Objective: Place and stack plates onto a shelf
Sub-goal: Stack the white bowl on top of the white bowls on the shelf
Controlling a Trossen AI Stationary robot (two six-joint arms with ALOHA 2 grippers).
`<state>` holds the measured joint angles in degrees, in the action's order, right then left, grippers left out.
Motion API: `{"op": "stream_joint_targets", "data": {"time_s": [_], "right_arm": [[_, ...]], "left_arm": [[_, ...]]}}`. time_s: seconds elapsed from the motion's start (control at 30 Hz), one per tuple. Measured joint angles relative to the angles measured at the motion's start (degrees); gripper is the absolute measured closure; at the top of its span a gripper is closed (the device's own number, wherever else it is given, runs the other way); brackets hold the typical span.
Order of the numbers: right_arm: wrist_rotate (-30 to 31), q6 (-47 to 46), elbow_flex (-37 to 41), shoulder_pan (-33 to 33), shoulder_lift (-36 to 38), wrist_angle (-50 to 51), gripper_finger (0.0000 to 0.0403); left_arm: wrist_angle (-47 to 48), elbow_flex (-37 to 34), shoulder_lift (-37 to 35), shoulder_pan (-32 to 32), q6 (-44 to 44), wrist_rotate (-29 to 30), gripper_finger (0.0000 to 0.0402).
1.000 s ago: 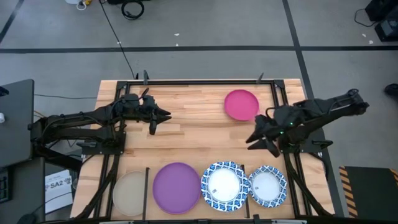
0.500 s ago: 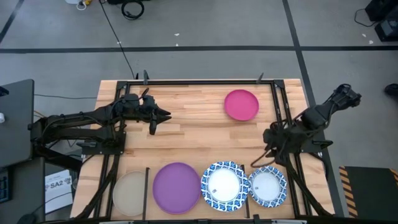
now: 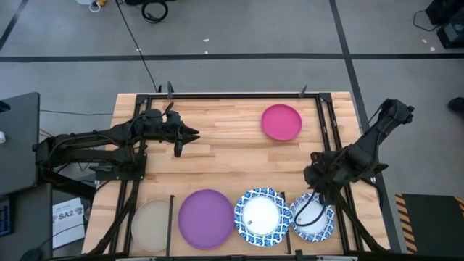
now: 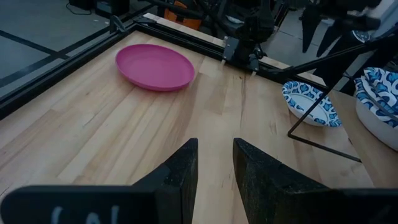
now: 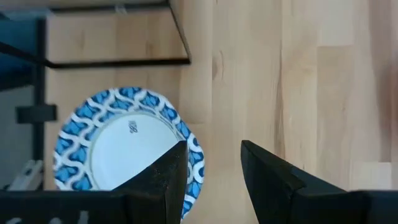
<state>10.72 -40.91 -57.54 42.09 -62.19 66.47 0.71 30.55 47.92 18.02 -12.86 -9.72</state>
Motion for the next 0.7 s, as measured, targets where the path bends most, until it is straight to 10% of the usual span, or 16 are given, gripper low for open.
{"op": "stream_joint_targets", "data": {"time_s": [0.7], "right_arm": [[-8.6,-1.6,22.3,2.1,-0.3,-19.2,0.0247]], "left_arm": [[-0.1,0.0,0.0,0.0,0.0,0.0,0.0294]]}}
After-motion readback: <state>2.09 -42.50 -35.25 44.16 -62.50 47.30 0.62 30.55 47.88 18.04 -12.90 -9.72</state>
